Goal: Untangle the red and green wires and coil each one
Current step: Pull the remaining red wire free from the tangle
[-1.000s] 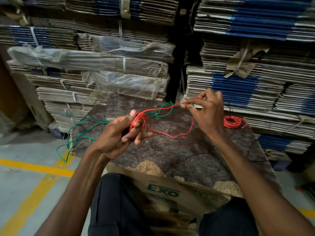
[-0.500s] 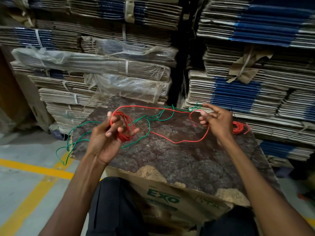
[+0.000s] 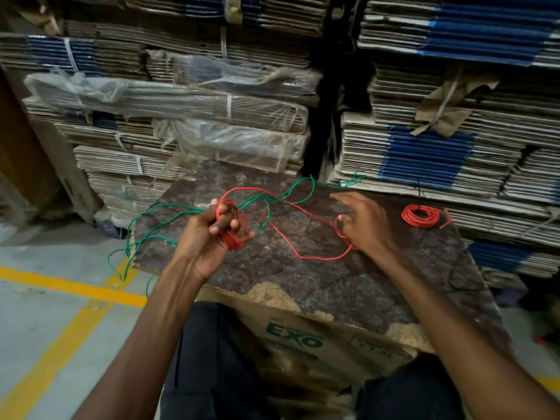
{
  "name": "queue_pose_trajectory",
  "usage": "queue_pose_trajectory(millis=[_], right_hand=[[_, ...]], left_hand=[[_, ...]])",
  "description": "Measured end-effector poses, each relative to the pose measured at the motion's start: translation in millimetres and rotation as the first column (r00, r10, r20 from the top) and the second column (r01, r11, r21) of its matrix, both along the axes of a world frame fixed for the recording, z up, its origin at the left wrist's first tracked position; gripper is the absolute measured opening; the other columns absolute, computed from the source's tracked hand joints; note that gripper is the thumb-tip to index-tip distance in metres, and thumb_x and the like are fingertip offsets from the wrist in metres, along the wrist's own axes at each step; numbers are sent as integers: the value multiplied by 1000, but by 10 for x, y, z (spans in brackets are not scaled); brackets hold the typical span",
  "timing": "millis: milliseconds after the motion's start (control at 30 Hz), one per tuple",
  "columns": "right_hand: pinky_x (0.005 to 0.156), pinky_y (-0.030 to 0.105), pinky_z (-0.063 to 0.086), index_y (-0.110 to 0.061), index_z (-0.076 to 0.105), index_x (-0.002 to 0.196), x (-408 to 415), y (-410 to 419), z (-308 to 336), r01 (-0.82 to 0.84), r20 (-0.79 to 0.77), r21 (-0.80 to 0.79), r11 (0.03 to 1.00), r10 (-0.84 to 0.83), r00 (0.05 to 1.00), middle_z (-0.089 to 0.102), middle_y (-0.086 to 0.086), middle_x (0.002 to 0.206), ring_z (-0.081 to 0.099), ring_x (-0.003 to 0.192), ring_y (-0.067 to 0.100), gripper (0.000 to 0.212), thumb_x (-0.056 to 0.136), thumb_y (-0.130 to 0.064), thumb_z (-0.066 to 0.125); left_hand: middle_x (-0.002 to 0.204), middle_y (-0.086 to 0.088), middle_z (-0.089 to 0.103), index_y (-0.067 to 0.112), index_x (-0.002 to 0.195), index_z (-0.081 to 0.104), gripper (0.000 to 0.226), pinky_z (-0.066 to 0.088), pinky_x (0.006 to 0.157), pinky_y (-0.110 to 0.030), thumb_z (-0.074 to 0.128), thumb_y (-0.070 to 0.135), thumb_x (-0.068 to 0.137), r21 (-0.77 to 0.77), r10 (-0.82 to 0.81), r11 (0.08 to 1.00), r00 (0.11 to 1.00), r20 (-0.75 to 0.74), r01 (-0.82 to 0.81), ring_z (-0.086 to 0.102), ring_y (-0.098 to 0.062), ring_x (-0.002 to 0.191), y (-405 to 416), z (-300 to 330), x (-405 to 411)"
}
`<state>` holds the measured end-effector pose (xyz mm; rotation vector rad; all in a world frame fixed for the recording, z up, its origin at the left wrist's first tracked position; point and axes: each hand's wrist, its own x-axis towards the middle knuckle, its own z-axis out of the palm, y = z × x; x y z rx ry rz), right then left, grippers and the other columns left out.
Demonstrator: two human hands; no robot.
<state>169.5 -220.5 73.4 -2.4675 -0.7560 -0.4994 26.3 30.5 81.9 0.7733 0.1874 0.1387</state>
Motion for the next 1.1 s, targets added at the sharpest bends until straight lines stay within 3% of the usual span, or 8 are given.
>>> queue_pose_trajectory(millis=[200, 367, 467, 667, 733, 833, 933, 1100], right_hand=[[94, 31, 50, -14, 67, 121, -102, 277, 43, -315, 67, -41, 948, 317, 946, 69, 5, 120, 64, 111, 22, 45, 78, -8, 74], [74, 15, 51, -5, 65, 120, -177, 444, 73, -375, -417, 344, 861, 498, 760, 72, 1, 95, 64, 78, -3, 32, 88, -1, 67], [59, 16, 49, -4, 67, 109, -208, 431, 31, -276, -516, 463, 842, 509, 689, 69, 6, 79, 61, 59, 3, 17, 96, -3, 56], [55, 20, 41, -11, 69, 89, -287, 321, 15, -298, -527, 412, 861, 492, 693, 67, 7, 72, 54, 59, 7, 9, 94, -11, 62], [61, 23, 44, -12, 70, 90, -279, 258, -20, -346, -523, 327, 880, 473, 709, 66, 3, 73, 56, 62, 5, 10, 91, -4, 64], [67, 34, 48, -26, 69, 88, -323, 155, -70, -376, -525, 245, 894, 448, 723, 67, -3, 74, 59, 68, 6, 19, 90, -8, 63], [67, 34, 52, -26, 67, 100, -429, 121, -83, -387, -516, 250, 887, 460, 722, 65, 4, 75, 62, 70, 10, 19, 90, -9, 63], [67, 26, 48, -9, 62, 114, -620, 146, -52, -420, -542, 206, 884, 461, 703, 66, 5, 81, 56, 70, 9, 38, 80, 5, 70]], left_hand=[[37, 7, 29, 19, 76, 42, 31, 49, 88, -47, 31, 29, 103, 56, -25, 998, 999, 22, 24, 47, -6, 46, -99, 117, -26], [38, 8, 29, 19, 74, 43, 34, 48, 89, -50, 30, 31, 103, 50, -73, 996, 996, 56, 70, 44, -7, 46, -129, 215, -69], [37, 8, 31, 18, 69, 50, 44, 44, 93, -56, 28, 30, 105, -2, -127, 992, 984, 123, 128, 44, -8, 45, -124, 290, -123], [48, 8, 53, 19, 62, 62, 55, 44, 92, -62, 28, 25, 104, -45, -121, 989, 948, 294, 140, 71, -16, 70, -198, 415, -80], [77, -1, 74, 19, 62, 67, 44, 46, 87, -64, 38, 20, 95, -82, -78, 989, 920, 385, 119, 72, -28, 93, -174, 484, -49], [122, -20, 66, 14, 72, 66, 29, 41, 92, -67, 43, 22, 88, -108, -79, 982, 850, 522, 158, 63, -39, 113, -53, 592, 54], [127, -20, 62, 17, 70, 65, 32, 46, 91, -62, 41, 25, 89, -78, -16, 995, 870, 494, 63, 64, -36, 108, 4, 641, 228], [130, -13, 61, 21, 75, 52, 39, 56, 66, -38, 29, 33, 105, -40, 210, 977, 907, 364, -210, 63, -19, 89, -65, 694, 501]])
